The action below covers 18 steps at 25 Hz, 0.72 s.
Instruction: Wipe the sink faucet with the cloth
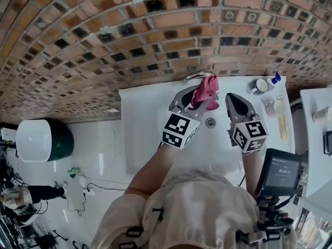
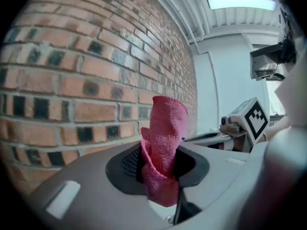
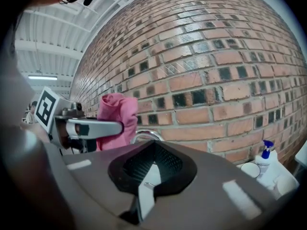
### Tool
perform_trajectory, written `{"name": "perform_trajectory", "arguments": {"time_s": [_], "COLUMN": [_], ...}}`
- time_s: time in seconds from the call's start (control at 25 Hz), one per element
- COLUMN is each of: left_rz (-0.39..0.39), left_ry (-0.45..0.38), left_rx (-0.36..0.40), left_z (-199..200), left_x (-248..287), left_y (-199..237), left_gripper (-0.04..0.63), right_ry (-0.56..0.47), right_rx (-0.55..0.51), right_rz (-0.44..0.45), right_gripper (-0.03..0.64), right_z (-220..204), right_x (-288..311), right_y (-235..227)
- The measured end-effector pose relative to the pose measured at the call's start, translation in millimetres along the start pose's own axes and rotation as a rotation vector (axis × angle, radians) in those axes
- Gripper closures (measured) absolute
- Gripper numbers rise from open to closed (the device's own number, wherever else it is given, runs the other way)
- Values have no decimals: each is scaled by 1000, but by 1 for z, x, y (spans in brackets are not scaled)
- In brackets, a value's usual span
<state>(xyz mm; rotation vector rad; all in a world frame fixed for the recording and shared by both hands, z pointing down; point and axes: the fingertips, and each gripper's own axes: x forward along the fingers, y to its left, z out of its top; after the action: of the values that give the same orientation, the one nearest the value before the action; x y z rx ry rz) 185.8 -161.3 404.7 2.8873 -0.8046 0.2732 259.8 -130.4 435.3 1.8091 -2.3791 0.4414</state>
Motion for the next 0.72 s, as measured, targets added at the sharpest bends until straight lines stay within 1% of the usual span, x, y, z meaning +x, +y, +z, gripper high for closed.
{"name": "perform_trajectory", "arguments": {"time_s": [0.08,0.16,0.2,0.28,0.44,0.56,0.6,0.72], "left_rz": [42,109,150,219,310,375,389,431], "left_ry": [-47,-82,-90,-76,-22,30,53,127], "left_rx": [16,39,56,68,-13,-29,-44,-132], "left_z": [12,18,17,3,-49,-98,-116,-171], "left_x": [-38,-75,-92,-121,-168,-201,-210,-237], "left_y": [15,34,45,67,98,112,115,125], "left_gripper": [483,483,483,483,482,482,482,482], "right_ry": [0,2,5,13,49,77,84,97], "right_rx": [-14,-34,-45,-60,-83,-99,-100,-113], "right_rz": [20,59,82,117,160,191,200,222], "right_gripper": [627,627,627,627,627,627,627,627], "right_z": [1,2,3,2,-12,-25,-28,-33], "right_x": [3,8,12,19,26,30,30,31], "right_y": [22,47,59,81,120,149,158,181]}}
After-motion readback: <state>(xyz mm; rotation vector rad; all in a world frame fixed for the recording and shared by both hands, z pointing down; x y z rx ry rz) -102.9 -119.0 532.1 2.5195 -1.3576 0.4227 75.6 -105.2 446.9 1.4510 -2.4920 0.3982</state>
